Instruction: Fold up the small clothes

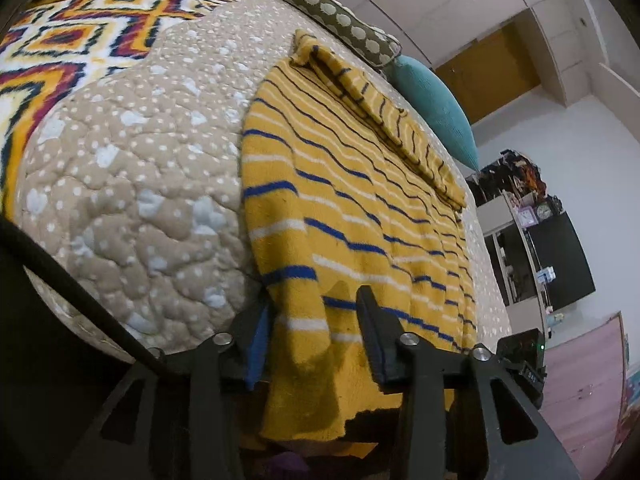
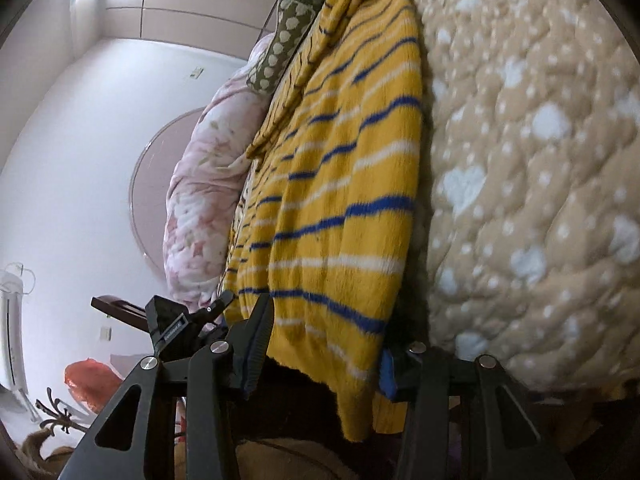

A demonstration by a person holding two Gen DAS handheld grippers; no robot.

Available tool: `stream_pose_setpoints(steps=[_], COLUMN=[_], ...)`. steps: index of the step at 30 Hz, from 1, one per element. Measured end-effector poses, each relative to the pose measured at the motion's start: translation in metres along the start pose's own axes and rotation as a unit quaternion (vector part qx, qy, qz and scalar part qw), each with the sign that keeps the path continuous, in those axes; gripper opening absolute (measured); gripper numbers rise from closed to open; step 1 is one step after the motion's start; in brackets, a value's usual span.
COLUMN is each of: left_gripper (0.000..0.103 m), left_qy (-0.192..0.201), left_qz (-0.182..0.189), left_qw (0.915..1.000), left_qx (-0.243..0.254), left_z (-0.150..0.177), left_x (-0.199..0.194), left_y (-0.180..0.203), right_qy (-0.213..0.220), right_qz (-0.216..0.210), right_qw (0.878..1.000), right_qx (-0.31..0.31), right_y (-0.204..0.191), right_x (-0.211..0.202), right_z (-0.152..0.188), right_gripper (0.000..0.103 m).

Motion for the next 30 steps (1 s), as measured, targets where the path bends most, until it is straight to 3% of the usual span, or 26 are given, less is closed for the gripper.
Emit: stream_pose_setpoints(steps=[11, 13, 14, 15, 16, 17, 18, 21, 30], left_gripper=[0.041, 0.036, 0.024, 0.015, 0.014, 0.011, 0.010, 0.008, 0.008], left_qy=[-0.008, -0.004, -0.001, 0.002, 0.001, 0.001, 0.004, 0.026, 0.046], left_qz=[-0.011, -0.032, -0.046, -0.063, -0.069, -0.068, -0.070, -0.084, -0.063], left_qw=[0.9999, 0.9994, 0.9989, 0.9980, 0.9976, 0.9977, 0.9975, 0.9960, 0.9929], left_qx=[0.009, 0.010, 0.010, 0.010, 0.006, -0.003, -0.006, 0.016, 0.090], left_z=[0.015, 0.014, 0.013, 0.013, 0.011, 0.008, 0.006, -0.001, 0.020], left_x=[0.008, 0.009, 0.009, 0.010, 0.010, 0.008, 0.005, -0.005, -0.049], left_y=[0.004, 0.005, 0.005, 0.004, 0.004, 0.004, 0.004, 0.017, 0.060], right_qy=[-0.022, -0.025, -0.026, -0.028, -0.029, -0.031, -0.034, -0.036, -0.052], right_qz=[0.014, 0.018, 0.019, 0.021, 0.026, 0.033, 0.042, 0.055, 0.062], right_qw=[1.000, 0.999, 0.999, 0.999, 0.999, 0.999, 0.998, 0.997, 0.989], right_qx=[-0.017, -0.022, -0.023, -0.023, -0.023, -0.021, -0.020, -0.037, -0.124], right_y=[-0.008, -0.007, -0.007, -0.007, -0.009, -0.012, -0.012, -0.019, -0.062], right_x=[0.015, 0.014, 0.015, 0.015, 0.017, 0.020, 0.021, 0.018, -0.011], right_z=[-0.003, -0.002, -0.002, -0.001, -0.002, -0.003, -0.003, -0.006, -0.012], right_gripper=[0.039, 0.039, 0.039, 0.036, 0.032, 0.017, 0.011, 0.009, 0.007])
Point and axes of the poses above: each gripper's, at about its wrist camera, not at the fingertips, and x roughly the way its jaws point, y to its right, z to its underside, the point moved 3 cm from there along x, roughly the way its jaws point, and after that the axes turned 14 degrees about -x, right-handed, at the moved point
